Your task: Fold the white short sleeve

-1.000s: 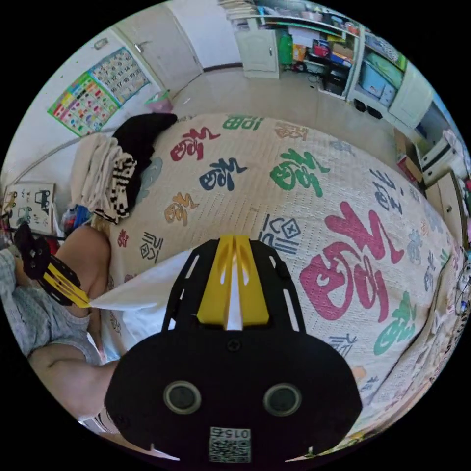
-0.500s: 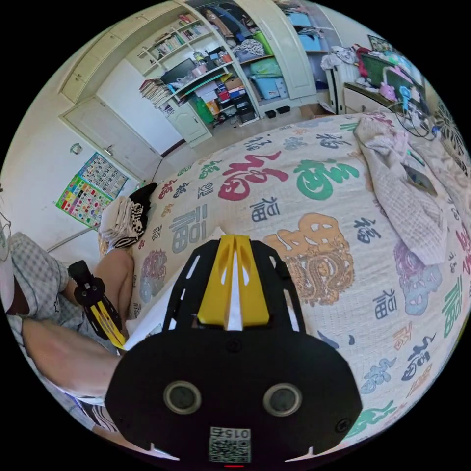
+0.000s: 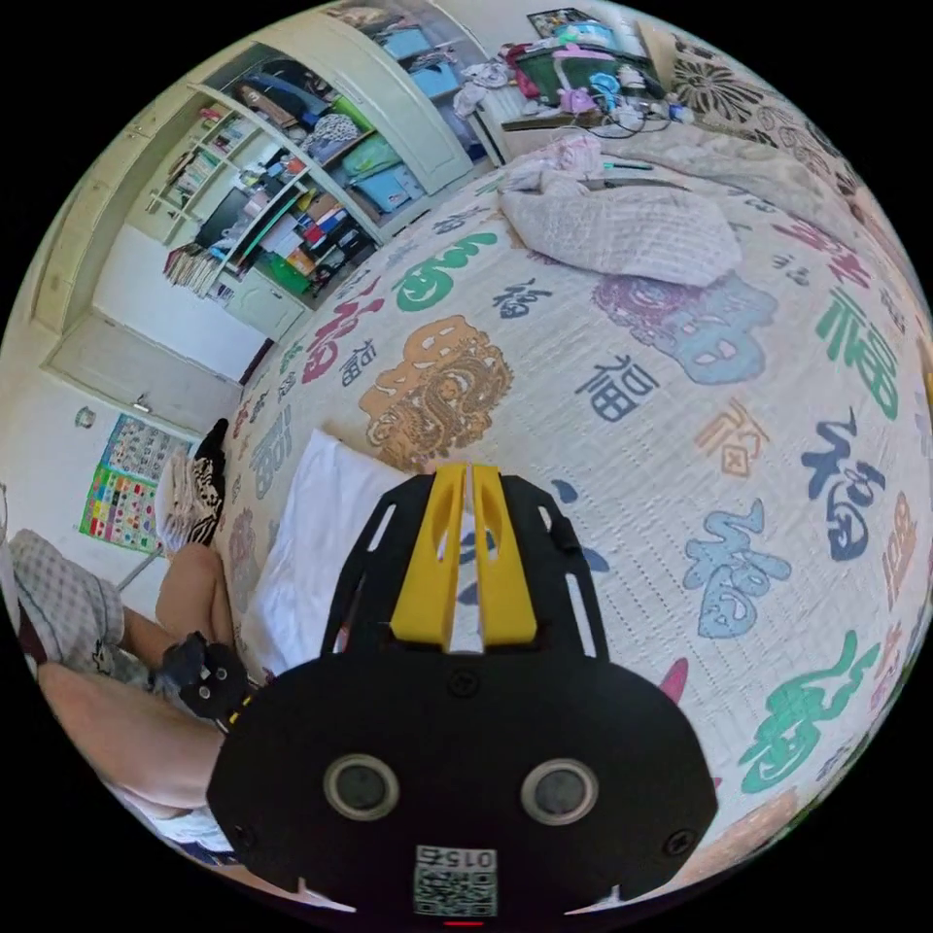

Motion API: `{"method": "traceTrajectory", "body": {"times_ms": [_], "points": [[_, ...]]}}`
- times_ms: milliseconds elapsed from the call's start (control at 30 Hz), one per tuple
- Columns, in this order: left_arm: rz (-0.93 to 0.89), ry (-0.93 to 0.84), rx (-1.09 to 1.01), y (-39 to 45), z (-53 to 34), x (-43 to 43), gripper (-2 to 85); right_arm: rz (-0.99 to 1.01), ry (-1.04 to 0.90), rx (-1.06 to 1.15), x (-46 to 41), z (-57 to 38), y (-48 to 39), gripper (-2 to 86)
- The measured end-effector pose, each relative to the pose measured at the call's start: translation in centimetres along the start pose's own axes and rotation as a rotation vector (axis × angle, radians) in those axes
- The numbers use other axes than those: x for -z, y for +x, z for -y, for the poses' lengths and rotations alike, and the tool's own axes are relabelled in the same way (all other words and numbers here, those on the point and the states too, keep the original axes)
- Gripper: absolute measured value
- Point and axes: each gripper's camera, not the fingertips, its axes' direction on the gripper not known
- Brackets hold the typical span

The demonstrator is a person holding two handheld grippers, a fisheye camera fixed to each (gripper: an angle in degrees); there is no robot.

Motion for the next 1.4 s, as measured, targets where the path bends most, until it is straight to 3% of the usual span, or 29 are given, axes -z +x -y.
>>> {"method": "traceTrajectory", "body": {"times_ms": [167, 233, 300, 400, 467, 533, 667, 733, 900, 1067, 1167, 1400], "points": [[-0.131, 0.064, -0.114, -0.1, 0.3, 2.3, 5.6, 0.075, 0.073, -0.046, 2.9, -5.1, 1.9, 7.9], [-0.070, 0.152, -0.126, -0.9, 0.0, 5.6, 5.6, 0.068, 0.041, -0.026, 3.0, -6.6, 1.6, 8.9], [0.110, 0.280, 0.018, -4.7, -0.8, 10.5, 6.6, 0.078, -0.094, 0.012, 1.8, -8.2, 1.0, 10.9], [0.174, 0.315, 0.282, -10.6, -2.9, 13.7, 9.6, 0.067, -0.230, 0.029, 0.6, -11.4, 0.3, 11.6], [0.246, 0.344, 0.352, -11.5, -4.7, 14.3, 9.8, 0.050, -0.228, -0.011, 0.6, -13.9, 0.5, 11.1], [0.294, 0.339, 0.412, -12.0, -6.1, 13.8, 9.7, 0.057, -0.174, -0.043, 1.2, -16.1, 0.7, 9.9], [0.169, 0.351, 0.491, -14.4, -6.4, 10.9, 6.0, -0.063, -0.190, -0.032, 1.5, -18.3, 1.6, 1.2], [0.226, 0.351, 0.461, -14.7, -6.0, 10.7, 4.6, -0.049, -0.204, -0.032, 2.0, -18.6, 2.5, 0.8], [0.153, 0.293, 0.451, -14.8, -5.3, 10.7, 7.8, -0.038, -0.163, -0.110, 4.2, -20.8, 4.3, 5.3], [0.119, 0.282, 0.449, -13.9, -5.3, 10.1, 8.5, 0.067, -0.310, -0.109, 3.7, -24.0, 3.1, 7.9], [0.108, 0.280, 0.459, -14.3, -4.7, 9.8, 8.5, -0.036, -0.406, -0.115, 1.8, -25.5, 3.1, 5.5], [0.160, 0.266, 0.409, -14.2, -2.6, 10.3, 6.0, -0.026, -0.324, -0.180, 4.6, -27.4, 5.3, 0.1]]}}
